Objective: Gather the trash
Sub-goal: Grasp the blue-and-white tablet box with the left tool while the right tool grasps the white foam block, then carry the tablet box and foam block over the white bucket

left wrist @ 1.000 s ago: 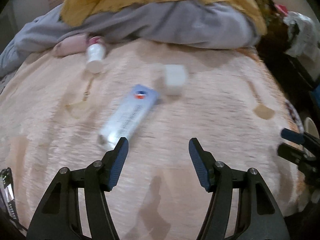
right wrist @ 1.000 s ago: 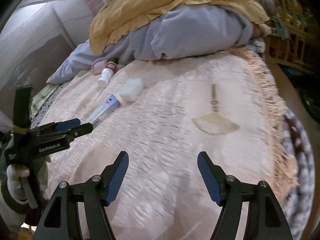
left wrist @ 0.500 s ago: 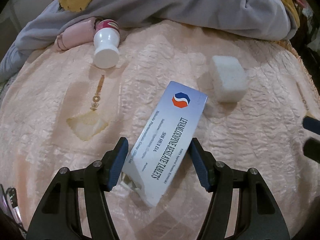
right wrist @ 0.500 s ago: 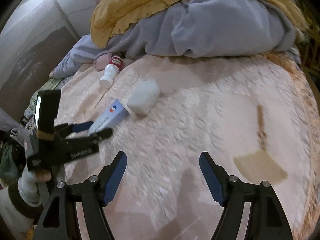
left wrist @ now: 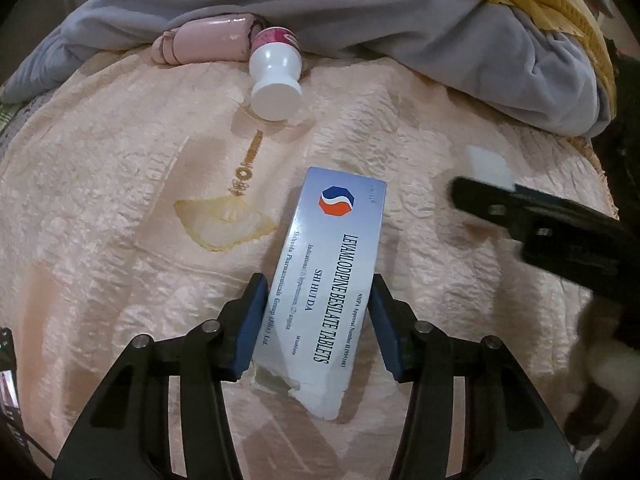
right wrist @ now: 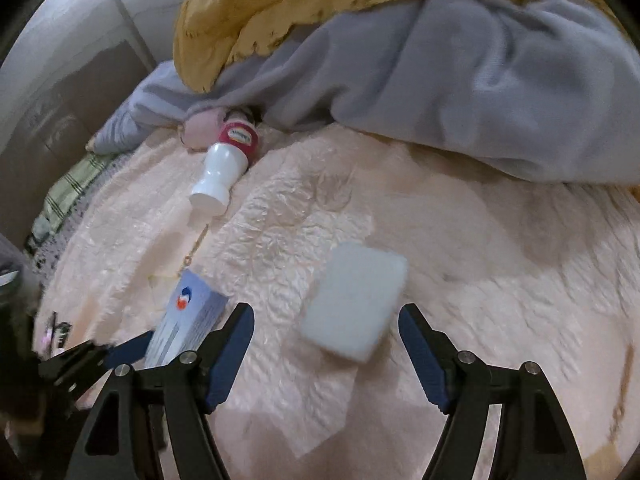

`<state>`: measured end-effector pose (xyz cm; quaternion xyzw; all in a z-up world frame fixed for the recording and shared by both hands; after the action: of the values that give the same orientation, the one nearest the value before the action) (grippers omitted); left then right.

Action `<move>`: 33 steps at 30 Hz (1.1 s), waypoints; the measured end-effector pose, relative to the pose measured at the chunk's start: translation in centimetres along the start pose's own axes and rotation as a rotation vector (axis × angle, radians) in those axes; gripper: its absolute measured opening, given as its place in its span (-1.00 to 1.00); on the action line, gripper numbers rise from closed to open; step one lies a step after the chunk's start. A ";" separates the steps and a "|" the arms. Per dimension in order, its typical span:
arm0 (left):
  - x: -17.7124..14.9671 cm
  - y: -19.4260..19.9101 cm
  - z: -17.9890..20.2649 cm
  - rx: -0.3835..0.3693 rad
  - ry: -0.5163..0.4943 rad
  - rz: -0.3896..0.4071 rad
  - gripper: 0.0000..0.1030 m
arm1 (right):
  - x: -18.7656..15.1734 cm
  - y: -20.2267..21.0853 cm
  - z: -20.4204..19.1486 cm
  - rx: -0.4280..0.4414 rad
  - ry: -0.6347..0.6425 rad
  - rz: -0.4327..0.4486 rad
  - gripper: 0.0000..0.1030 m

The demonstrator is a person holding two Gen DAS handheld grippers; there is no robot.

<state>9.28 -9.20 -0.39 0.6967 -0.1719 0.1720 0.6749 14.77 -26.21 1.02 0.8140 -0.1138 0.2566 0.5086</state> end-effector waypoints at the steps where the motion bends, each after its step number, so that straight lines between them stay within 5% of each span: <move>1: 0.0 -0.1 0.1 -0.001 0.001 0.000 -0.05 | 0.0 -0.5 0.0 -0.015 0.004 -0.012 -0.04; 5: -0.3 0.3 0.7 -0.015 -0.001 0.002 -0.07 | -0.7 0.4 0.9 -0.009 -0.008 -0.009 -0.25; 13: -2.4 3.2 3.3 -0.069 -0.031 0.026 -0.12 | -4.7 7.2 1.6 0.034 0.027 0.036 -0.25; 33: -8.2 12.6 12.8 -0.156 -0.201 0.142 -0.12 | -15.4 19.8 2.5 -0.023 -0.026 0.146 -0.25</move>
<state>-3.86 -22.31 6.47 0.6421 -0.3004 0.1347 0.6923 -6.27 -38.63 7.19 0.8008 -0.1825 0.2812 0.4963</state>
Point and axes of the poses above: each gripper's, at about its wrist camera, not at the fingertips, and y roughly against the way its jaws point, z to its right, x to its top, the point moved 1 cm from there along -y, roughly the way its jaws point, and after that the axes turned 7 degrees about x, right-handed, at the moved point
